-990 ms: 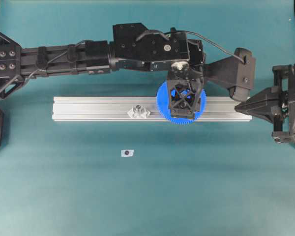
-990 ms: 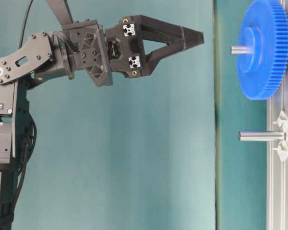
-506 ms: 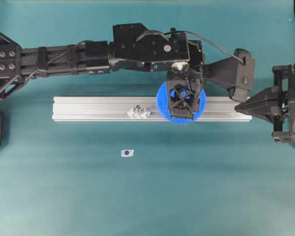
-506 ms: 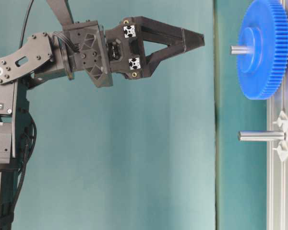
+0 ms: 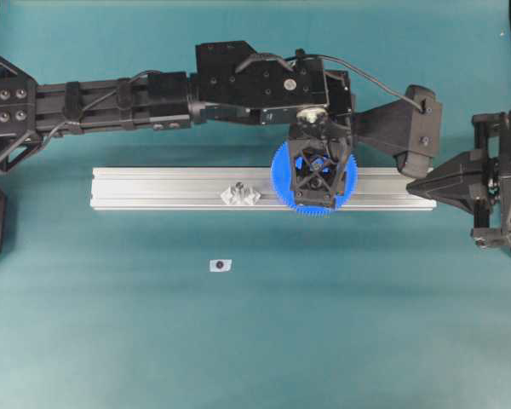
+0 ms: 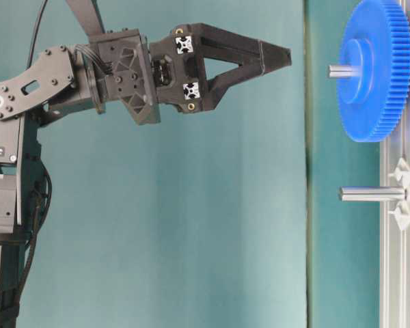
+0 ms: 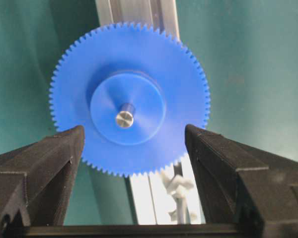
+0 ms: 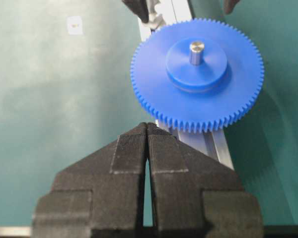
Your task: Find the location of the shaft and insert the large gear.
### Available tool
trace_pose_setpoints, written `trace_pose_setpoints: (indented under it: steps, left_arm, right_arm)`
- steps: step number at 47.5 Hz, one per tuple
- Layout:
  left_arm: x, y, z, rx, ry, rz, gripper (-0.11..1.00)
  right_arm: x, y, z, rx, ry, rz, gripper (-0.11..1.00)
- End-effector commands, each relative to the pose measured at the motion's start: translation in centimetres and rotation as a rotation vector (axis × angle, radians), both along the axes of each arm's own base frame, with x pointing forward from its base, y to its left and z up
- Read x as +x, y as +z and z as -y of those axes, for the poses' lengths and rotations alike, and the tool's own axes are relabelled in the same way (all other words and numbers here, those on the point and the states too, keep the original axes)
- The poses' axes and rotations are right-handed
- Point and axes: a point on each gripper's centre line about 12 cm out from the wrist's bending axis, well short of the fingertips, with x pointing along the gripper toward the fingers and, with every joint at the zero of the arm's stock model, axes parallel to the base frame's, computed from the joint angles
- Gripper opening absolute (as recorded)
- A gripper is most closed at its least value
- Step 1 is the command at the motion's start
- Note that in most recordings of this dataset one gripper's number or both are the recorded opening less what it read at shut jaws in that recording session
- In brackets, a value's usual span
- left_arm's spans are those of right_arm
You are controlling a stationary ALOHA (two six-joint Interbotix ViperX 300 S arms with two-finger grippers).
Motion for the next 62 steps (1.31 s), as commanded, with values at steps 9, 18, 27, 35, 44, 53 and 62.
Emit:
trace_pose_setpoints:
  steps: [9,18,27,35,44,53,62]
  left_arm:
    - [0.3,2.5,0.3,0.007,-0.006,0.064,0.78]
    - [0.2,2.8,0.6,0.004,-0.009,0.055,0.78]
    - [0.1,2.8,1.0,0.001,-0.009,0.046,0.78]
    - [0.1,3.0,1.1,-0.007,0.017,0.052,0.78]
    - [0.1,3.1,1.2,-0.008,0.018,0.055,0.78]
    - [0.1,3.1,1.2,-0.009,0.018,0.052,0.78]
    - [-0.2,3.0,1.2,-0.012,0.022,0.031,0.78]
  right_arm:
    - [0.2,0.2,0.0,0.009,-0.007,0.008,-0.01]
    - [0.2,0.2,0.0,0.009,-0.007,0.008,-0.01]
    - [0.2,0.2,0.0,0.009,-0.007,0.008,-0.01]
    - [0.2,0.2,0.0,0.010,-0.007,0.008,-0.01]
    - [0.2,0.2,0.0,0.010,-0.007,0.008,-0.01]
    - [0.2,0.3,0.0,0.009,-0.007,0.010,-0.01]
    - [0.2,0.2,0.0,0.009,-0.007,0.008,-0.01]
